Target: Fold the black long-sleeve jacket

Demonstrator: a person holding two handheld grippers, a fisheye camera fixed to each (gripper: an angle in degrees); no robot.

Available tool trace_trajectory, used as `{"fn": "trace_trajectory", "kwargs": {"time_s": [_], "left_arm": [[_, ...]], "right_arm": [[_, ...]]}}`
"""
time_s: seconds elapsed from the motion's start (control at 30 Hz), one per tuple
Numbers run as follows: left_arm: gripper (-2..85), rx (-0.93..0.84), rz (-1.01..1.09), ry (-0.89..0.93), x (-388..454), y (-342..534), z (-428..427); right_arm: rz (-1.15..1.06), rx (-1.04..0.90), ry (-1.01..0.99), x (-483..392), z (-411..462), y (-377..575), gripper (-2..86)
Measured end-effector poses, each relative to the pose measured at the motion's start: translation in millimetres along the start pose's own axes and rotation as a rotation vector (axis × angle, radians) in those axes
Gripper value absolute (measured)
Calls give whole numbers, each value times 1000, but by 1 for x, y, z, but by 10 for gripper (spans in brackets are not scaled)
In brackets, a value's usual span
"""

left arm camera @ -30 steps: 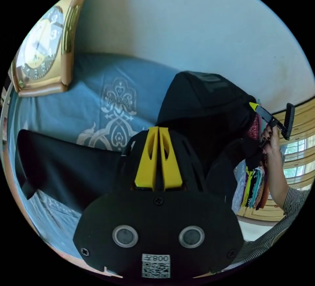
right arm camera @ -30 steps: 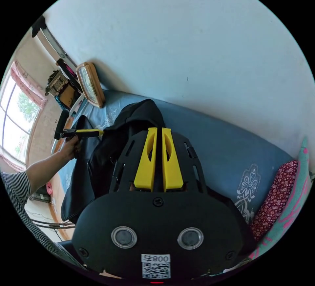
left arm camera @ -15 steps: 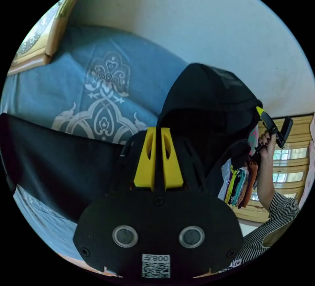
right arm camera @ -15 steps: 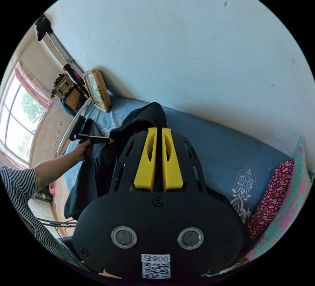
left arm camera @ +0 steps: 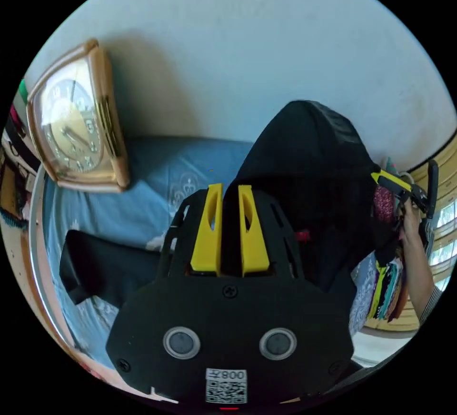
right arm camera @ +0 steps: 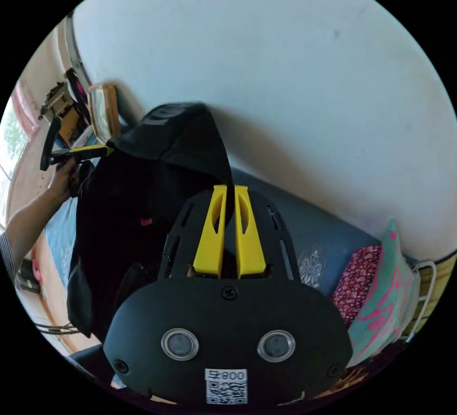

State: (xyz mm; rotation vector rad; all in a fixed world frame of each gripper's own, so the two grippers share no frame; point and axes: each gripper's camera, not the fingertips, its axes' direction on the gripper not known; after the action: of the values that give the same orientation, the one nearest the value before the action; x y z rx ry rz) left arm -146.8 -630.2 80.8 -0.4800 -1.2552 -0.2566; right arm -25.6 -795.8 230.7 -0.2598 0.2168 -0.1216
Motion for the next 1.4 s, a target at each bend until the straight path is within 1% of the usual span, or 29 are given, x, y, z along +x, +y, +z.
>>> {"fn": "trace_trajectory", "kwargs": {"time_s": [0.03,0.07,0.1,0.17,0.3,0.4,0.47,0.53,0.63,0.73,0.8,1.0,1.03,1.07,1.13,1.27,1.33,1.4], "left_arm": [[67,9,-16,34,-1,14,5],[68,42,12,119,-1,31,7],[69,50,25,162,-1,39,9],[71,24,30,266,-4,75,17],[74,-35,0,284,-11,137,31],[78,-66,-83,304,-20,197,41],[82,-103,-174,294,-27,250,47],[84,-123,-247,318,-31,293,51],[90,-182,-340,353,-24,364,62],[99,-270,-367,359,-3,422,78],[104,-303,-365,353,10,449,91],[106,-416,-267,201,41,517,148],[97,-423,-262,175,43,529,160],[82,-407,-255,111,45,540,167],[47,-411,-249,61,45,555,178],[14,-405,-267,120,38,590,201],[8,-372,-277,162,36,604,206],[4,-325,-288,234,35,617,208]], "right_arm": [[5,-32,-19,-1,8,0,32],[8,-24,-23,-3,7,2,32],[7,-2,-19,-6,3,6,27],[8,3,-7,-9,0,11,22],[19,-7,-133,-15,-5,18,15],[4,-3,-197,-35,-13,25,15],[-10,-12,-254,-54,-15,33,16],[-69,-49,-398,-90,-15,46,20],[-140,-100,-520,-148,-8,61,32],[-172,-187,-614,-208,10,56,56],[-206,-207,-644,-245,14,44,73],[-319,-164,-495,-359,10,-12,111],[-340,-181,-474,-381,15,-20,114],[-351,-189,-461,-391,17,-22,115],[-382,-212,-372,-426,29,-31,113],[-389,-283,-302,-455,43,-42,78],[-374,-255,-331,-454,29,-51,41],[-349,-221,-386,-443,9,-59,28]]}}
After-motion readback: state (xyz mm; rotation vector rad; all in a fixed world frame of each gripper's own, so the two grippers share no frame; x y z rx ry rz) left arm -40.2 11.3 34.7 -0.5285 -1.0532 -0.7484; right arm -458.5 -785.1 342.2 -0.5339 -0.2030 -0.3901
